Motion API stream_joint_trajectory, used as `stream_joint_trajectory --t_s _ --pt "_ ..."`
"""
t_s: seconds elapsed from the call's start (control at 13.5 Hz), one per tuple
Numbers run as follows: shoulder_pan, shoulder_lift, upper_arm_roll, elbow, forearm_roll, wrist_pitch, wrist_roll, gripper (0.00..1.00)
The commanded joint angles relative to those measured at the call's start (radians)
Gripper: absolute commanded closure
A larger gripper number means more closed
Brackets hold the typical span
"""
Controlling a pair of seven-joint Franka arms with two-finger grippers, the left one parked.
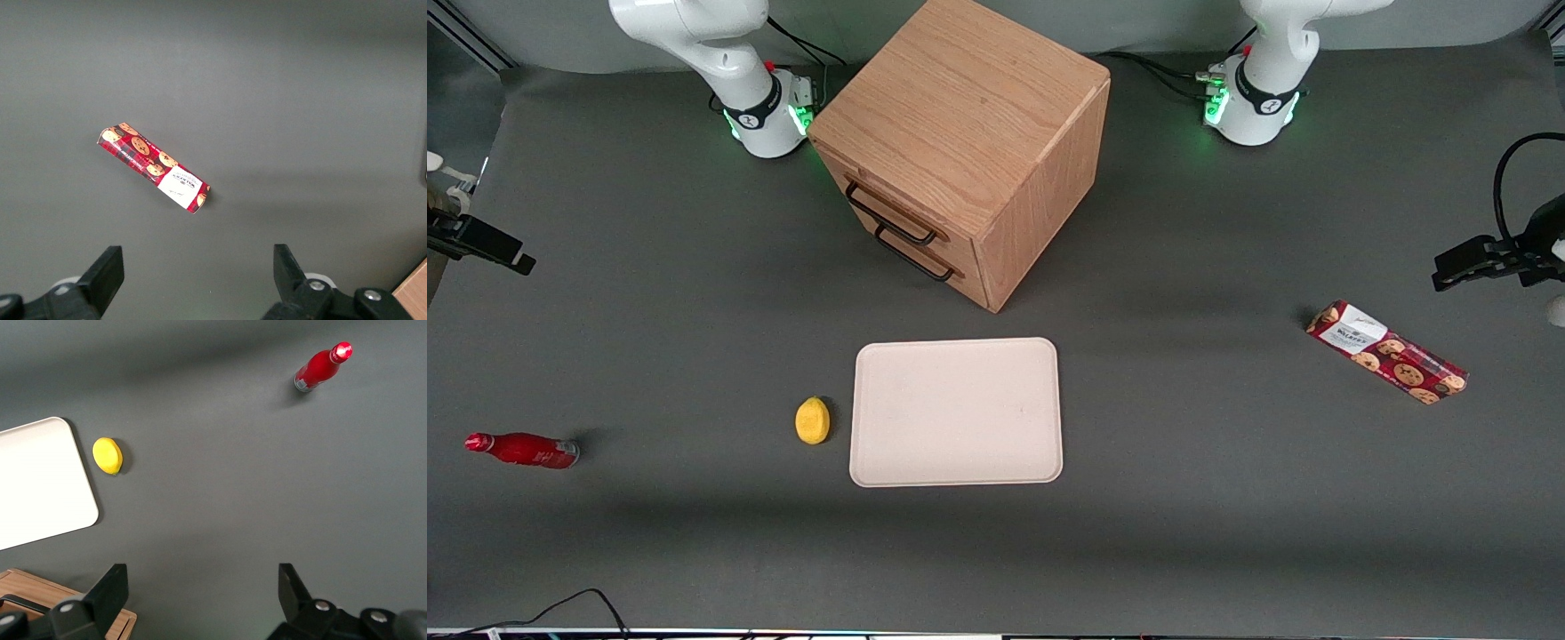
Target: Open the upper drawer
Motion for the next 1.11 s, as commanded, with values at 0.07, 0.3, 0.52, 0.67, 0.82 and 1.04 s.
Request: stream_joint_trajectory --t_s 0.07,0.3,0.52,0.67,0.82,1.04 --pt "0.051 0.002 0.005 0.029 -0.016 -0.054 -0.021 0.00" --pt "0.130 -0.001 0.003 0.030 -0.015 -0.054 -0.033 0.00" --pt "0.261 -0.001 0.002 0.034 -0.010 -0.084 -0.018 0.00" --pt "0.318 0.000 0.003 0.048 -0.013 -0.084 -0.035 0.00" --pt "0.376 0.013 0.000 0.072 -0.009 -0.084 -0.047 0.00" --pt "0.438 0.017 -0.004 0.072 0.005 -0.084 -0.050 0.00"
